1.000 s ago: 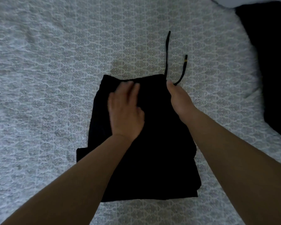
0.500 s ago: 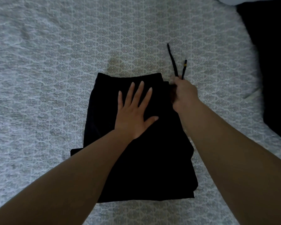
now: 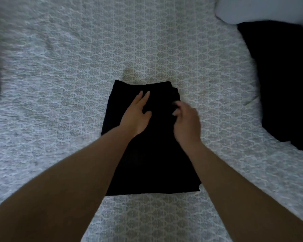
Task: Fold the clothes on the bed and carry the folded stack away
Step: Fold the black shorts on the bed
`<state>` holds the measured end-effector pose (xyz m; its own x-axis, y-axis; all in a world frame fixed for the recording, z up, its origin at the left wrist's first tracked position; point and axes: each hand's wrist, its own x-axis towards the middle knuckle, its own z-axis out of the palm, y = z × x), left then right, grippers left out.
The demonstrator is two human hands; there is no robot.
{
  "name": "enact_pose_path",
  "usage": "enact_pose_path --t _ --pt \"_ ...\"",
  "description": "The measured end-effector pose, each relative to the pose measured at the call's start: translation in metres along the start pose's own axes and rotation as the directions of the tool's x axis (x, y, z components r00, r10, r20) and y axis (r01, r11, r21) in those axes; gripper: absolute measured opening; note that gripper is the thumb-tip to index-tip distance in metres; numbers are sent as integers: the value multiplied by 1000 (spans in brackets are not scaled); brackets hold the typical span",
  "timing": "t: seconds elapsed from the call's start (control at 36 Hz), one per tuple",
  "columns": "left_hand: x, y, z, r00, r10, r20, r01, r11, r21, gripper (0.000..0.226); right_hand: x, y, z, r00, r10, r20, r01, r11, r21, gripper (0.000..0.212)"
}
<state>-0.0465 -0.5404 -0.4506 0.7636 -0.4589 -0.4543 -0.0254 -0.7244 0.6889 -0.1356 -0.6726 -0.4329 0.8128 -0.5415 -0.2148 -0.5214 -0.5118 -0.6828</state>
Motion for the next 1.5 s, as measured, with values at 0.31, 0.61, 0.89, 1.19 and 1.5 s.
enact_pose_path --t 0.31,0.61,0.89,1.19,1.5 --pt "-129 -80 -6 994 62 -94 -28 943 332 62 -90 17 33 783 -301 545 516 803 -298 49" --pt "-189 -110 33 962 54 267 -253 542 801 78 -166 71 8 763 -237 602 586 647 -488 66" --pt "-186 -133 25 980 -19 200 -160 531 832 97 -143 87 -1 876 -51 480 409 604 -683 68" --pt "-178 -113 46 984 -9 178 -145 542 828 88 -162 91 -19 889 102 446 336 516 -788 50" --pt "-176 -116 38 982 77 172 -183 593 784 82 -168 97 -13 905 -152 398 419 486 -767 71"
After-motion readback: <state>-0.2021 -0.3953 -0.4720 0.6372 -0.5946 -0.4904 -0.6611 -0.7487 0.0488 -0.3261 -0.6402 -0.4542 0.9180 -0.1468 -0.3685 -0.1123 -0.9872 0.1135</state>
